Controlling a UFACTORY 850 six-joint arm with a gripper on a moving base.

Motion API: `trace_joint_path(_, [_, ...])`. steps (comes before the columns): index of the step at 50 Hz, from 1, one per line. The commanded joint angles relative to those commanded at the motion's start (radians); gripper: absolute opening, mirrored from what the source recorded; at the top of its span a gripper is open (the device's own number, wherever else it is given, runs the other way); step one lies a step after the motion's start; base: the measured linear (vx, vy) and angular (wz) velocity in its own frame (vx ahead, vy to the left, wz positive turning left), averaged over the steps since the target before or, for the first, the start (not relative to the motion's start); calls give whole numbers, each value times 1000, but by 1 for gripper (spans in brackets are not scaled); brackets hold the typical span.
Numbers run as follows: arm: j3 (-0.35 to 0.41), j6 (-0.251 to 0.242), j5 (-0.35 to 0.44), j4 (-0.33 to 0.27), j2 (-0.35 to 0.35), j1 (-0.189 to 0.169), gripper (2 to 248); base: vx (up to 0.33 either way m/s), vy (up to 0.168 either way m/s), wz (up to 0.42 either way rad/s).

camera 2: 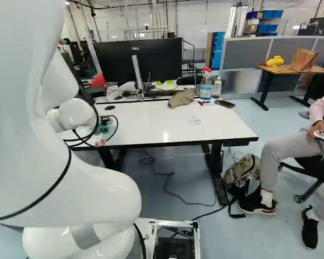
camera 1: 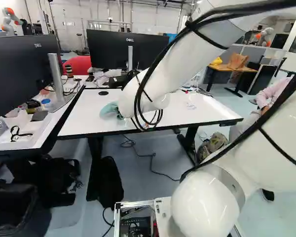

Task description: Clean the table with the green towel

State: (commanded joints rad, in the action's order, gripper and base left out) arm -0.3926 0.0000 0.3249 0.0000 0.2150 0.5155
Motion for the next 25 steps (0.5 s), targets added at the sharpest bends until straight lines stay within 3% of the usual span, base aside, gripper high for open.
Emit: trace_joint_path(25, [-8,0,0,0,-49,0,50,0,0,0])
